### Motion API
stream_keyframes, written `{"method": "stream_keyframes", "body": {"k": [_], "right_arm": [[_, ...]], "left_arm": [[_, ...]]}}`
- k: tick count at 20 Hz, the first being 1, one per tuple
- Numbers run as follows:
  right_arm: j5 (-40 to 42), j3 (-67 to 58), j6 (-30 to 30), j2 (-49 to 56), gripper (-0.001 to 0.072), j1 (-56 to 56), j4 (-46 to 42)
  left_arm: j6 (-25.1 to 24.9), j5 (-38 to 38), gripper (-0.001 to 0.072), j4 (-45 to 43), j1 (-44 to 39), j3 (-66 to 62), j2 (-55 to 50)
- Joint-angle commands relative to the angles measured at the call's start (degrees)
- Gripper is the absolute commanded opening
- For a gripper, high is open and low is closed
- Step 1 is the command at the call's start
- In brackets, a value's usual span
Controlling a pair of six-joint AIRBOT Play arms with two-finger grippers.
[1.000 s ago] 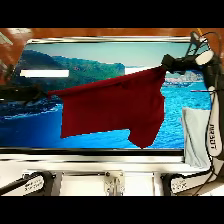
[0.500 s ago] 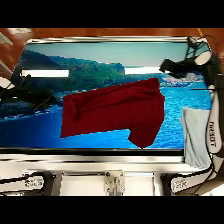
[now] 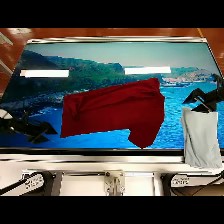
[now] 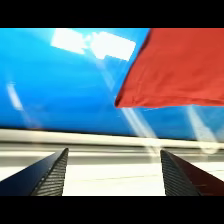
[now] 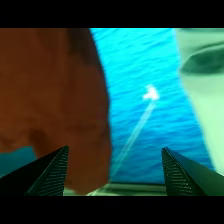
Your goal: Fold the shirts.
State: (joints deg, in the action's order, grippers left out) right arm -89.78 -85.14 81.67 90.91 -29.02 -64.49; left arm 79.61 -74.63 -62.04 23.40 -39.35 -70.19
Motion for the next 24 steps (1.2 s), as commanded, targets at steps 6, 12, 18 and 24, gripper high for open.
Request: {"method": "stream_keyframes", "body": {"k": [6, 12, 18, 24], "right_arm": [[-0.07, 3.85, -1.44, -0.26, 0.0692, -1.22, 7.37], [-1.05, 3.85, -1.64, -0.26, 0.0692, -1.22, 6.97], [-0.2, 3.85, -0.98, -0.26, 0.0691, -0.37, 5.51], [2.01, 9.29, -1.16, -0.26, 0.0694, 4.87, -3.21]], "left_arm": [[-8.26, 16.02, 0.0706, 17.53, -2.51, 9.6, -4.81], [-8.46, 18.12, 0.0625, 18.56, -2.36, 6.23, -4.85], [-8.44, 18.1, 0.0343, 18.4, -7.34, 5.57, -7.17], [-8.5, 17.86, 0.0046, 18.53, -11.45, 5.38, -8.5]]}}
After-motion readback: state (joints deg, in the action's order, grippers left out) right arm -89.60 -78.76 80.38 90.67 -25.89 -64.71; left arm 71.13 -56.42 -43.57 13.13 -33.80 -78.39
